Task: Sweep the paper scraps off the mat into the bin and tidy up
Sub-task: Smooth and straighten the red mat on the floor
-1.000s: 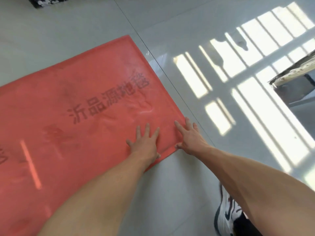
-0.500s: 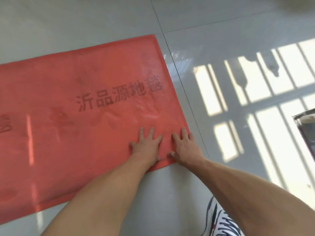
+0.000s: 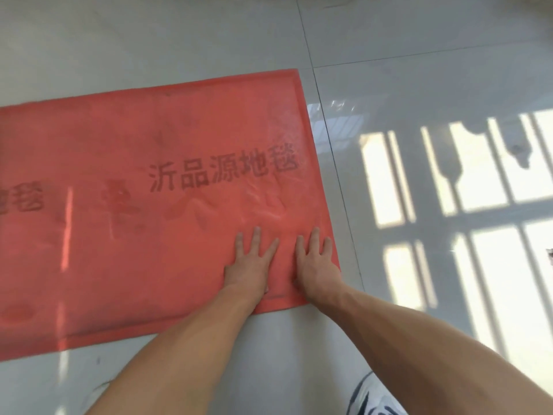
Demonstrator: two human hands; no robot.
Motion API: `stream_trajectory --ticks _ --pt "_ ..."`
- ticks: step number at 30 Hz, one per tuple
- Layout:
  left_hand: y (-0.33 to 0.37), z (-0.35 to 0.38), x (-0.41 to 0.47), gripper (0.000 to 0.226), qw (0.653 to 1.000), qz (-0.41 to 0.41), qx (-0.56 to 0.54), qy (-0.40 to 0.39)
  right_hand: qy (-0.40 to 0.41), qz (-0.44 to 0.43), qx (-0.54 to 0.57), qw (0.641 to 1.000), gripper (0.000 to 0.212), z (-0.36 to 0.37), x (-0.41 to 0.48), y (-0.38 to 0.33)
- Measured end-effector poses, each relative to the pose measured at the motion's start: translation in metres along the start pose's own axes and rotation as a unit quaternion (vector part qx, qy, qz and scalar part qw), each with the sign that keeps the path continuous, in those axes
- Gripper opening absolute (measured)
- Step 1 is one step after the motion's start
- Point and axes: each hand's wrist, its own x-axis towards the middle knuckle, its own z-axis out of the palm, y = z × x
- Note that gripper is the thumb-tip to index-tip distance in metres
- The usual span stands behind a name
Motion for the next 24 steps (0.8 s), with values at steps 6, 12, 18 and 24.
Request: stream_trajectory --ticks 6,12,18,24 --pt "-0.009 -0.035 -0.009 0.1 1.0 -0.009 -0.016 0.0 0.018 0.017 0.144 0.989 0.05 -0.076 -0.013 0.002" --pt "-0.035 -0.156 0.014 0.09 0.985 0.111 0.047 0.122 0.072 0.056 0.145 0.985 0.057 -0.169 0.004 -0.007" --pt "-0.037 -0.211 0.005 0.099 0.987 0.121 0.059 0.088 0.054 0.106 0.139 0.983 0.065 -0.22 -0.007 -0.006" --pt "-0.02 -0.198 0.052 0.106 0.991 0.111 0.031 0.062 0.05 0.109 0.162 0.979 0.074 -0.205 0.044 0.021"
